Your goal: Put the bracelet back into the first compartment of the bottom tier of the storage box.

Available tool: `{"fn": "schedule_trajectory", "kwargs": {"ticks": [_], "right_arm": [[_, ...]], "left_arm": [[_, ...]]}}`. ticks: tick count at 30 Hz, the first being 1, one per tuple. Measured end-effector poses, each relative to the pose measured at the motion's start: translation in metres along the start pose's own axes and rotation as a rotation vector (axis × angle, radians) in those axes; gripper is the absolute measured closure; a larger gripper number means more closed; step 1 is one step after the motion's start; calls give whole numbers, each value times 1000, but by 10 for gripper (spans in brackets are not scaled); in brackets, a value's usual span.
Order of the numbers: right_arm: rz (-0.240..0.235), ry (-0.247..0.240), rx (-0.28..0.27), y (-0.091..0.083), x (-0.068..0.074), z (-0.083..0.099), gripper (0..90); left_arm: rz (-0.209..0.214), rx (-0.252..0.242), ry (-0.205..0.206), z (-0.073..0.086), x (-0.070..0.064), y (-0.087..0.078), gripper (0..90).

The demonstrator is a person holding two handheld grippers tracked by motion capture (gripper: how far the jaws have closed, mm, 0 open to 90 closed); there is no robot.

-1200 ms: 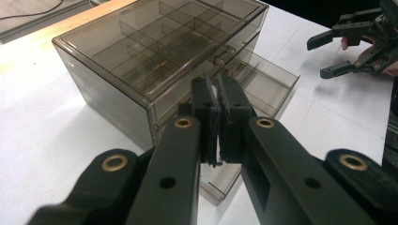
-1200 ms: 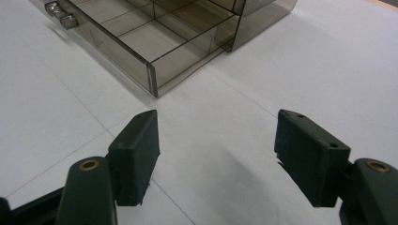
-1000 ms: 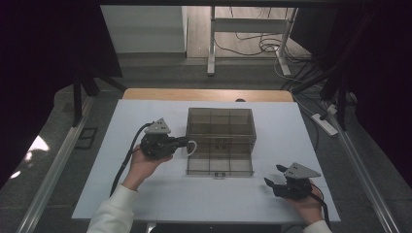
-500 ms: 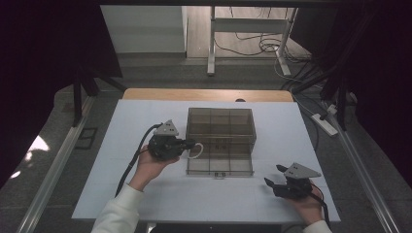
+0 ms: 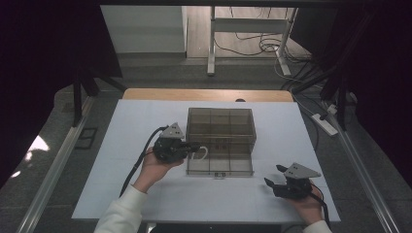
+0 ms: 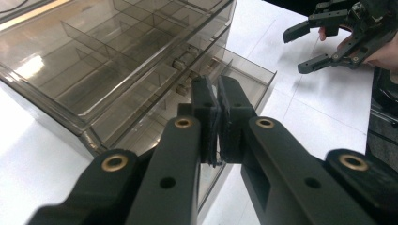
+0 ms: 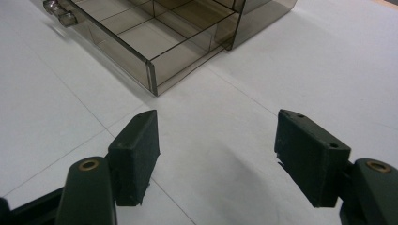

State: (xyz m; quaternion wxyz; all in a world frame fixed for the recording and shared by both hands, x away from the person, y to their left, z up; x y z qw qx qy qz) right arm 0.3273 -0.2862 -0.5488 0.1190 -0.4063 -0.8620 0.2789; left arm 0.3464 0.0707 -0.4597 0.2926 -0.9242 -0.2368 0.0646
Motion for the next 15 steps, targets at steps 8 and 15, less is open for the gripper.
{"fn": "schedule_trajectory", "kwargs": {"ticks": [8,15], "right_arm": [[0,-1,1,0,0,0,309],[0,-2,0,-1,0,0,308]], "left_arm": [[16,23,3,4,-3,9,865],[24,43,3,9,-5,16,865]]}}
Point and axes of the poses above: each handheld gripper's, and its own axes: y roughly forward along the jaws, z roughly out of its underside, x roughly to its left, the point moved 5 cm from there along y, roughly forward along the jaws, and after that the axes turned 9 degrees about y, right-handed, at the moved point
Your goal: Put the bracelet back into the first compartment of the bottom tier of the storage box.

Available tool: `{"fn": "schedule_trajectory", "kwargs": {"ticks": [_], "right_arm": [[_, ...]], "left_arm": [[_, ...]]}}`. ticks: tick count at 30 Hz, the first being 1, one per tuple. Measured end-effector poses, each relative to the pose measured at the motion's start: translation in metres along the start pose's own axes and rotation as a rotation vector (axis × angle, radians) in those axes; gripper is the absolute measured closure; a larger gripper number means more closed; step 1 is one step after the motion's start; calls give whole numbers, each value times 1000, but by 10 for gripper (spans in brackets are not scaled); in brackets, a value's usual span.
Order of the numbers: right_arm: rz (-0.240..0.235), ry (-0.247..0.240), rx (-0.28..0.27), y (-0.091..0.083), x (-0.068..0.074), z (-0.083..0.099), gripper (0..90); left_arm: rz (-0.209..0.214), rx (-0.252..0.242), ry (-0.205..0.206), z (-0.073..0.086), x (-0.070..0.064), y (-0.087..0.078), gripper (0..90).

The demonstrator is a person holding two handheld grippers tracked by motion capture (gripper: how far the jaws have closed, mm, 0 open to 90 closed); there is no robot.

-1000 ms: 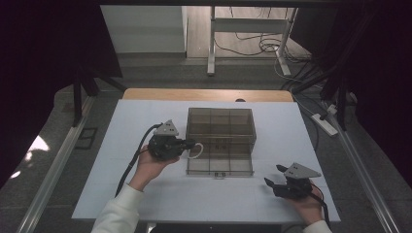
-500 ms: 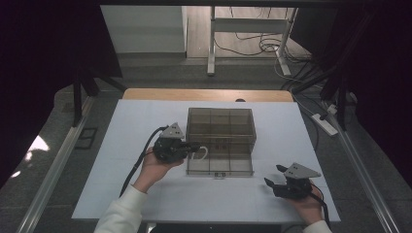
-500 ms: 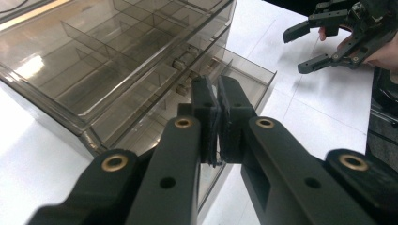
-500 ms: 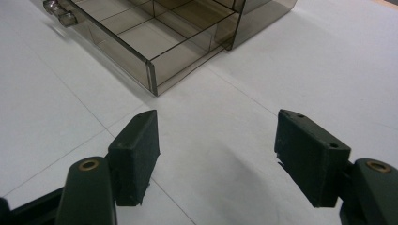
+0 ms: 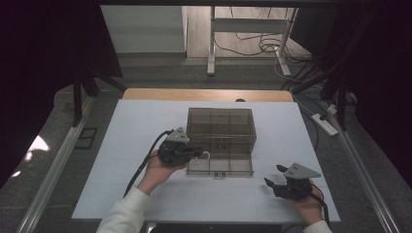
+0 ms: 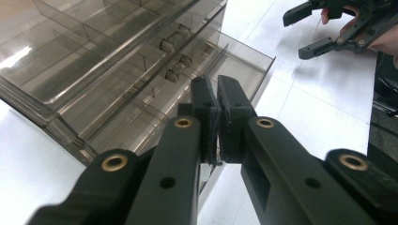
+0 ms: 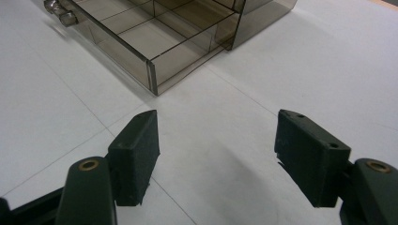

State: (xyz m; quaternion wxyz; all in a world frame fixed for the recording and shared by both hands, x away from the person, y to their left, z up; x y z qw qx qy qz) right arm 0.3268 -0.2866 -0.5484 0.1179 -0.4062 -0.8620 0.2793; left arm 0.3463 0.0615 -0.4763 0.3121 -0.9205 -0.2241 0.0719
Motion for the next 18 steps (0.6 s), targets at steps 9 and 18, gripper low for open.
{"fn": "schedule_trajectory", "kwargs": {"ticks": [9,18], "right_arm": [[1,-1,1,0,0,0,308],[1,-3,3,0,0,0,308]], "left_arm": [[2,17,-3,4,0,6,865],[9,33,-17,10,2,13,865]]}}
Point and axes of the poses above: each handheld gripper's, and its own axes: y roughly forward along the jaws, z roughly out of its underside, x roughly to its left, the point moved 5 cm from there along y, roughly forward along the jaws, and after that the axes turned 9 degrees about y, right-handed, at the moved point
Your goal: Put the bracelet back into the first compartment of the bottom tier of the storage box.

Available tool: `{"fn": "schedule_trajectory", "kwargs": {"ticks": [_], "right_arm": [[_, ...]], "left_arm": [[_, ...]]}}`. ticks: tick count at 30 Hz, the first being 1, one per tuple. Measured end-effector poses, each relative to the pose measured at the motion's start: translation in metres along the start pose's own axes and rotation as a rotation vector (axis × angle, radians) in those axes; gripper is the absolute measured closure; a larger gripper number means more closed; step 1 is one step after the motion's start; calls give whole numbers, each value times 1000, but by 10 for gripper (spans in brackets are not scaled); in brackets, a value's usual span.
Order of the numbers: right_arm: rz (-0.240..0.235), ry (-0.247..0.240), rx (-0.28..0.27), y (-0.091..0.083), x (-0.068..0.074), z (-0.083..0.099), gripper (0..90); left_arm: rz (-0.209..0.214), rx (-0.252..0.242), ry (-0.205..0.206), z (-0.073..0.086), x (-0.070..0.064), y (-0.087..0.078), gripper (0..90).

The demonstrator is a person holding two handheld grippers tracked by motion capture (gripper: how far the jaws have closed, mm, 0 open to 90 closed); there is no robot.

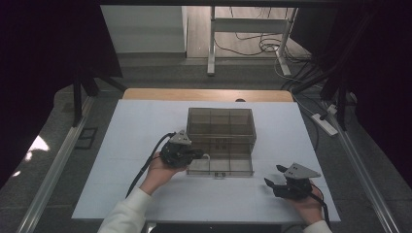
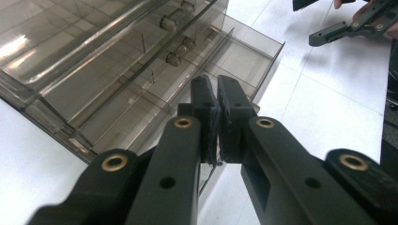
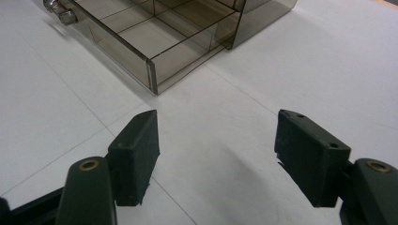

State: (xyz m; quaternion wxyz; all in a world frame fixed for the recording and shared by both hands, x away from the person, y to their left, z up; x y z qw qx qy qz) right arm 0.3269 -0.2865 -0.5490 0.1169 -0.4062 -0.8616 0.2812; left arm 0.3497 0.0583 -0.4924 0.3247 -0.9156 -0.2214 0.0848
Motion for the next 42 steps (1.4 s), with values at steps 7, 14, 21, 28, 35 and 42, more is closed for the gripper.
{"fn": "schedule_trajectory", "kwargs": {"ticks": [7,14,21,28,35,42], "right_arm": [[0,0,2,0,0,0,308],[3,0,0,0,0,0,305],[6,-1,-2,0,0,0,304],[8,-1,-1,0,0,0,305],[9,-5,2,1,0,1,305],[10,-6,4,1,0,1,304]], "left_arm": [[1,9,-2,2,1,4,865],[3,27,-4,6,0,10,865],[4,39,-5,9,1,15,864],[-5,58,-18,15,5,20,863],[-36,96,-16,23,9,25,861],[-52,138,-18,30,13,28,859]]}}
Point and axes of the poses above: each handheld gripper's, and its own axes: y roughly forward along the jaws, z roughly out of its underside, x roughly to its left, the point moved 5 cm from there along y, roughly forward along the jaws, and after that the axes turned 9 degrees about y, right-handed, at the moved point
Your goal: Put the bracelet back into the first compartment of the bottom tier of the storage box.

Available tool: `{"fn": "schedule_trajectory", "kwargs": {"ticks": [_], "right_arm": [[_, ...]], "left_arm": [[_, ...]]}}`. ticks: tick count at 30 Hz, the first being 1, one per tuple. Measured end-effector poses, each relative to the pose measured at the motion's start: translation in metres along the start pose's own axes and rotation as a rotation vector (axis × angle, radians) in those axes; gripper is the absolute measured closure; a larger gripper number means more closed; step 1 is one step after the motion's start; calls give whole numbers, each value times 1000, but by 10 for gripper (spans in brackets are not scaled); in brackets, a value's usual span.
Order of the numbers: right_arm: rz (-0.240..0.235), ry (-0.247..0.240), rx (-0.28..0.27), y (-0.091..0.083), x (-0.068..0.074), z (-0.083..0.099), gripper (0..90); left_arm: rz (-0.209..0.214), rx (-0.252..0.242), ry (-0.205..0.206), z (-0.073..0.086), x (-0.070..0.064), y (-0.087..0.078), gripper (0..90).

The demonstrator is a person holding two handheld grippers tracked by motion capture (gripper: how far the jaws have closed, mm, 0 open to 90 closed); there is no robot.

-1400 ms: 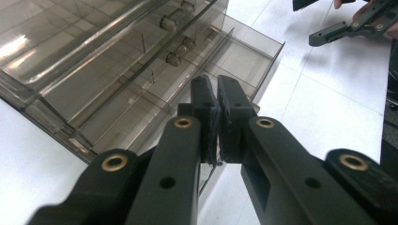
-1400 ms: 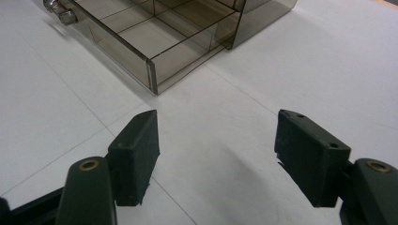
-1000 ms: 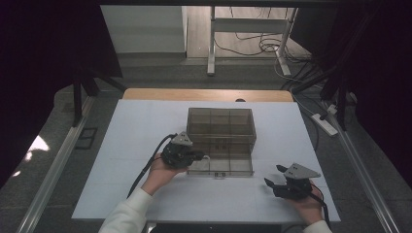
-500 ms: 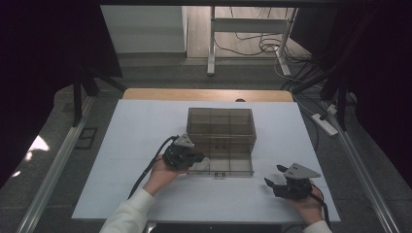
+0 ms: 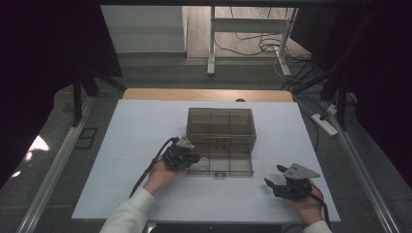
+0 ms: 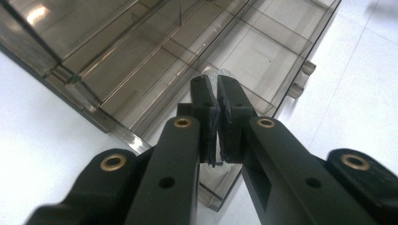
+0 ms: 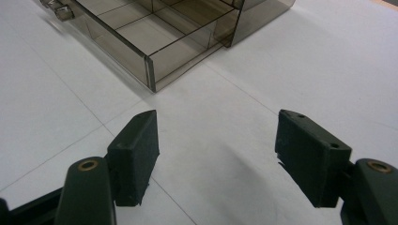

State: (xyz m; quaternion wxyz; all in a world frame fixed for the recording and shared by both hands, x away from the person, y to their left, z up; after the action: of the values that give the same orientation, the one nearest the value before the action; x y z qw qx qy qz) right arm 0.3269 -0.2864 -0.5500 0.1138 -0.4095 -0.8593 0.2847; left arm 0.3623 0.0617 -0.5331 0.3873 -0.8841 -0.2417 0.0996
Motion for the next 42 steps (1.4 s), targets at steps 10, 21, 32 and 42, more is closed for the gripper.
{"fn": "schedule_trajectory", "kwargs": {"ticks": [10,21,32,42], "right_arm": [[0,-2,3,0,0,0,303],[-1,1,-1,0,0,0,303],[-8,9,-12,-1,1,-2,302],[-24,12,-31,-3,4,-5,301]], "left_arm": [[-9,0,-4,2,2,-1,852],[-74,-51,-7,-2,3,-11,438],[-115,-97,-19,10,-3,-31,332],[-136,-116,-58,40,-12,-55,309]]}}
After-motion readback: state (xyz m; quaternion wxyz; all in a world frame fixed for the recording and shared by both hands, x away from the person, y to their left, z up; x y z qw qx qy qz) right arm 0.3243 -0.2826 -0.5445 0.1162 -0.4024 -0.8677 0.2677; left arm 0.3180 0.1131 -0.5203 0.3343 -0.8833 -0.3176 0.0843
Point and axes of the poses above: each handheld gripper's, and its own axes: y roughly forward along the jaws, z roughly out of its underside, x roughly to its left, the point moved 5 cm from there along y, roughly forward along the jaws, and after that the axes turned 9 degrees about y, right-handed, at the moved point
